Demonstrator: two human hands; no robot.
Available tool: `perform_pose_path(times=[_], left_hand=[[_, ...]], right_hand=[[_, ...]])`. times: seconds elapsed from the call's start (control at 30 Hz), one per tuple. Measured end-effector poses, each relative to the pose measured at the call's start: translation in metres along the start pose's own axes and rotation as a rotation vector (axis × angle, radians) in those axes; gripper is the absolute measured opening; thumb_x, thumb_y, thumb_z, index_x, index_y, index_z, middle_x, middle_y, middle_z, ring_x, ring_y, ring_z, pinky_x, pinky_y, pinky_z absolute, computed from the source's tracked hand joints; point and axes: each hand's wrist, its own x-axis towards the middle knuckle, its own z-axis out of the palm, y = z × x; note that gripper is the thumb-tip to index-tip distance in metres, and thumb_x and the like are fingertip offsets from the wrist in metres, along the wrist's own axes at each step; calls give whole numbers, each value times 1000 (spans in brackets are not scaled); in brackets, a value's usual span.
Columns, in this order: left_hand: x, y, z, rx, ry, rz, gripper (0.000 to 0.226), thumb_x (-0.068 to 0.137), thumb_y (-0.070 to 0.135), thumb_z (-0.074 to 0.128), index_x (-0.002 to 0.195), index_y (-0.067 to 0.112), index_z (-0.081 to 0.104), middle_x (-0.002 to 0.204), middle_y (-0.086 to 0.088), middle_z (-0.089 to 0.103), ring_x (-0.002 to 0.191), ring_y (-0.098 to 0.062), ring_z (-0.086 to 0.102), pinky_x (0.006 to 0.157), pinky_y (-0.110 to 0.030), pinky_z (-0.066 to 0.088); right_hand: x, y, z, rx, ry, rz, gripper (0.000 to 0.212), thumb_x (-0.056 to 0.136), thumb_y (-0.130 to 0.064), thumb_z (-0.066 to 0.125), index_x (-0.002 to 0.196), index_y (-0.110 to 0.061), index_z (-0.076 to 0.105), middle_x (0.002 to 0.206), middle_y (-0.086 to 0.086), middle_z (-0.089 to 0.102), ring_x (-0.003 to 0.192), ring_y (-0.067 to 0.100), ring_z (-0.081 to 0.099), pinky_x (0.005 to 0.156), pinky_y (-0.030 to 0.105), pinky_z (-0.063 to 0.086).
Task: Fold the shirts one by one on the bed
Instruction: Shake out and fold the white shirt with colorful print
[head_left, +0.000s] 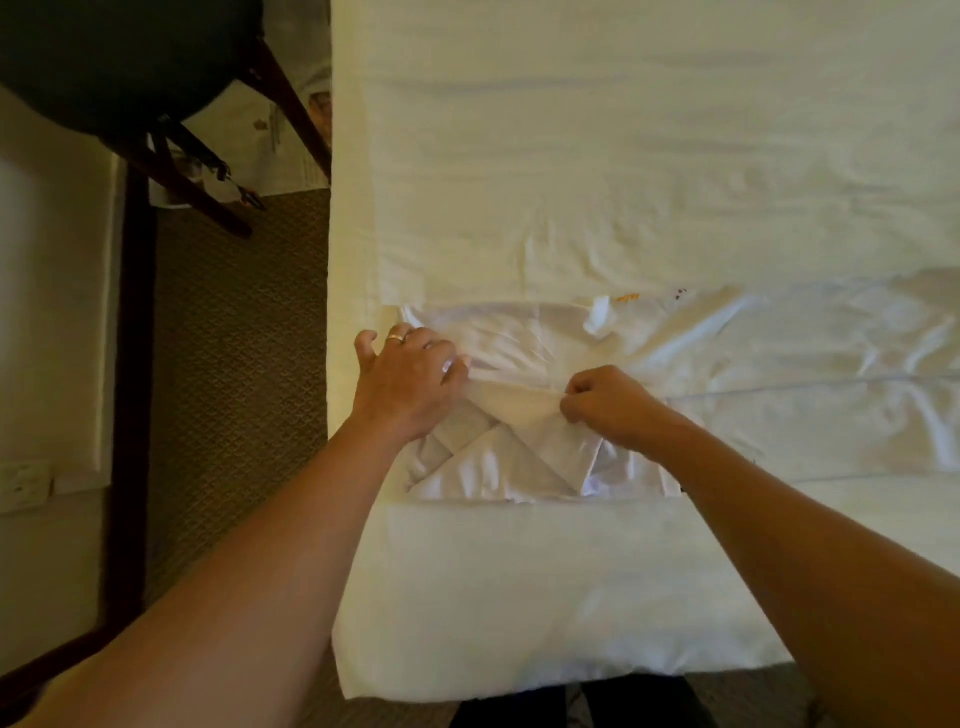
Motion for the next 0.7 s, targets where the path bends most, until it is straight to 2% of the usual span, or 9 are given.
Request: perform_pose_path(times=[0.13,0.2,0.33,0.43,0.5,0.63,0.7], left_hand=[[14,6,-3,-26,36,-66,45,97,61,36,108,33,69,122,8,61,127,-21,45,106,-49,12],[22,7,-6,-11,64,-84,39,97,58,41,110,32,68,119,6,62,123,-22,48,105,-49,14],[38,6,-7,-19,70,-131,34,99,52,43,116,32,66,118,4,62,123,-24,48,104,-48,14],[47,5,-5,-32,85,-153,30,100,47,43,111,31,66,113,4,62,122,-26,47,103,-47,13],[52,6,-4,-50,88,-170,26,101,43,44,108,31,66,111,5,61,122,-27,47,102,-47,13],[62,4,-3,-56,95,-182,22,100,43,47,103,31,65,107,6,61,120,-28,47,101,-47,16],[66,4,-1,-56,87,-190,23,99,44,47,102,31,65,106,5,60,120,-28,47,101,-47,17]], right_hand=[[21,10,-37,245,236,61,8,80,-6,65,77,0,68,72,8,60,72,24,58,69,37,51],[30,8,-47,257,324,44,5,82,-7,67,77,-6,69,73,4,61,72,21,58,71,36,51],[51,7,-58,234,448,35,9,81,-6,61,85,-6,69,76,-3,61,73,17,55,67,30,46],[58,8,-61,246,493,53,14,85,-5,56,91,-10,68,80,-9,59,71,12,55,57,22,42],[64,8,-63,219,509,49,14,88,-7,56,95,-12,68,79,-5,59,67,9,53,53,22,39],[78,10,-68,210,537,27,12,92,-14,59,99,-10,67,86,5,65,68,12,54,53,24,39],[84,10,-70,184,538,15,11,94,-16,59,101,-11,67,85,5,65,72,15,56,54,24,39]])
